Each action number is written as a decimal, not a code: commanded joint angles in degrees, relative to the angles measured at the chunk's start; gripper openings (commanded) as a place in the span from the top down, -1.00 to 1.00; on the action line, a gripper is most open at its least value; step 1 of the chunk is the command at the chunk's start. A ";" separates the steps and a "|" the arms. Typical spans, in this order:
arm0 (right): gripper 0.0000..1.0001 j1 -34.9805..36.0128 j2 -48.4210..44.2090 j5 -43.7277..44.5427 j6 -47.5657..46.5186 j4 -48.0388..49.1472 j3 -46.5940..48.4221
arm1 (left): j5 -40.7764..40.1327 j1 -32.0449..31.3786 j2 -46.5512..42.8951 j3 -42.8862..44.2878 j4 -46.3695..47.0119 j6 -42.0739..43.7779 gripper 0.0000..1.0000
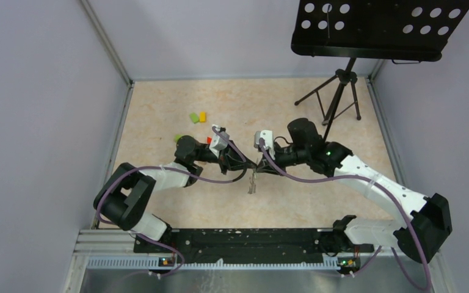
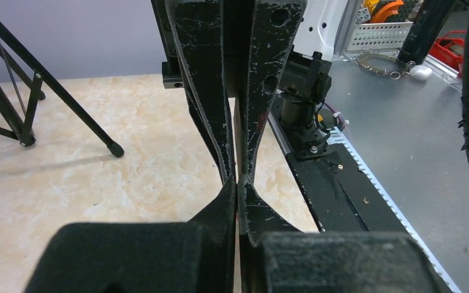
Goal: Put the keys on the keyring
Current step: Adjust the key on the keyring.
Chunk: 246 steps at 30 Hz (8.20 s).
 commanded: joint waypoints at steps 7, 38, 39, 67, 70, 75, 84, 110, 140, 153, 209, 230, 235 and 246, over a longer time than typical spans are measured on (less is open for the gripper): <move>1.00 -0.31 -1.71 -0.47 -1.24 0.86 2.60 | 0.09 -0.04 -2.51 0.94 -0.50 2.67 1.00; 1.00 3.06 7.40 11.92 -6.51 -19.18 17.78 | 2.16 -0.11 -6.33 12.24 -49.43 36.39 0.28; 1.00 3.08 7.40 11.90 -6.46 -19.11 17.74 | 2.06 -0.16 -6.21 12.25 -49.44 36.37 0.30; 1.00 3.03 6.91 11.25 -5.34 -16.97 17.17 | -0.22 -2.03 -4.08 12.56 -50.93 37.77 0.73; 1.00 3.09 6.78 11.22 -5.37 -16.92 16.95 | -0.48 -2.11 -4.25 12.68 -50.89 37.62 0.82; 1.00 3.03 6.28 11.38 -5.22 -16.49 16.15 | -0.59 -2.04 -4.60 12.81 -50.97 37.51 1.00; 0.93 2.87 2.84 13.44 -4.34 -13.32 13.32 | -0.41 -1.58 -7.68 11.69 -47.78 34.39 1.00; 0.21 -4.50 -7.49 -8.38 0.92 2.02 2.08 | -5.77 -0.27 0.14 -2.28 20.32 -15.73 1.00; 0.60 -4.54 -2.74 -10.22 2.34 3.39 0.41 | -5.99 -0.29 0.59 -3.51 23.33 -15.20 1.00; 0.72 -4.54 -2.13 -10.13 2.08 2.74 0.15 | -6.13 -0.25 -0.14 -3.93 22.63 -13.53 1.00; 1.00 5.80 10.79 18.29 -5.78 -25.54 22.89 | -5.00 -2.23 -7.49 6.64 -32.07 28.36 0.35; 1.00 5.79 7.95 17.62 -4.95 -22.06 19.81 | -4.13 -2.78 -5.97 2.86 -24.16 25.23 0.43; 1.00 5.76 6.74 17.57 -4.80 -21.39 18.75 | -3.96 -2.64 -5.63 1.43 -20.71 24.05 0.44; 1.00 5.76 6.12 17.10 -4.85 -21.19 18.43 | -3.97 -2.64 -4.46 1.87 -20.27 23.10 0.66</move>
